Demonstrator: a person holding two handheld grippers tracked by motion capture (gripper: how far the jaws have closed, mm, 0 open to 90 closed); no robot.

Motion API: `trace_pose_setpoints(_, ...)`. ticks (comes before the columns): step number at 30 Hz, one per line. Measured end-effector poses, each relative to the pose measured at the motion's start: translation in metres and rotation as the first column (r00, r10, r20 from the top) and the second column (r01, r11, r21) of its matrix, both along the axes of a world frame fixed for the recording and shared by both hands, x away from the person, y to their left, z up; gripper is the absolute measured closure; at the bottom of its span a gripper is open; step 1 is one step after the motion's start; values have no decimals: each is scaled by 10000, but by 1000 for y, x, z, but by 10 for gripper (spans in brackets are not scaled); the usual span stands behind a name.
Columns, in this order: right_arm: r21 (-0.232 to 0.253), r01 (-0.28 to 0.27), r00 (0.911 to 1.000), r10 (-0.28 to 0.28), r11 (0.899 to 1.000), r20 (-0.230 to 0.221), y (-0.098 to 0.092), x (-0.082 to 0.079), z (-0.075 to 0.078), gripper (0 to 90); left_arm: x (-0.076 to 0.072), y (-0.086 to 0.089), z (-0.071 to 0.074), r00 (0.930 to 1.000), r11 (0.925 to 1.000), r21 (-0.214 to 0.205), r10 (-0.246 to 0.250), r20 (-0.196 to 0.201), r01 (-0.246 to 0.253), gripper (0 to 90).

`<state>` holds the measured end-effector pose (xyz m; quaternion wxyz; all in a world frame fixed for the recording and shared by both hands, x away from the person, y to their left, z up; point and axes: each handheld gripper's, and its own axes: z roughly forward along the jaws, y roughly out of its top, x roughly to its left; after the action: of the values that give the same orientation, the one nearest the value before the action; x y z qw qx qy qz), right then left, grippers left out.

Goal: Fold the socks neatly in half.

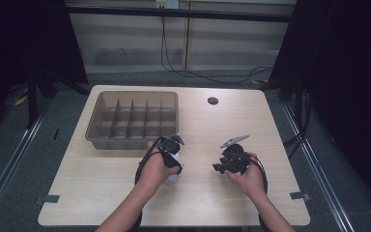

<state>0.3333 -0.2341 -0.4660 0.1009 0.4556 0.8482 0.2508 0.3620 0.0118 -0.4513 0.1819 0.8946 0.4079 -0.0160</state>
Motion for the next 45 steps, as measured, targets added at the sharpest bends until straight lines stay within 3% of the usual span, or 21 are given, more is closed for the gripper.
trace_pose_setpoints(9, 96, 229, 9995, -231, 9997, 211, -8, 0, -2, 529, 0, 4, 4, 10000, 9998, -207, 13, 52, -12, 527)
trace_pose_setpoints(18, 174, 288, 9990, -294, 9994, 327, -14, -1, 0, 511, 2, 11, 16, 9986, 9971, -610, 475, 235, -460, 515)
trace_pose_setpoints(25, 173, 377, 9987, -383, 9991, 347, -16, -2, -3, 493, 1, 4, 7, 9991, 9990, -375, 273, 324, -261, 515)
trace_pose_setpoints(30, 244, 398, 9984, -407, 9989, 387, -16, -2, -3, 491, 0, -1, -1, 9996, 9993, -266, 281, 86, -278, 546)
trace_pose_setpoints(37, 238, 402, 9979, -414, 9989, 494, -15, -3, -3, 488, -2, -6, -6, 9987, 9998, 142, 158, 484, -165, 541)
trace_pose_setpoints(38, 236, 382, 9979, -393, 9990, 513, -16, -4, -4, 488, -4, -8, -7, 9985, 9995, 69, 296, 464, -299, 528)
trace_pose_setpoints(45, 192, 327, 9981, -337, 9993, 508, -14, -4, -5, 488, -4, -11, -8, 9976, 9994, 331, 56, 696, -79, 509)
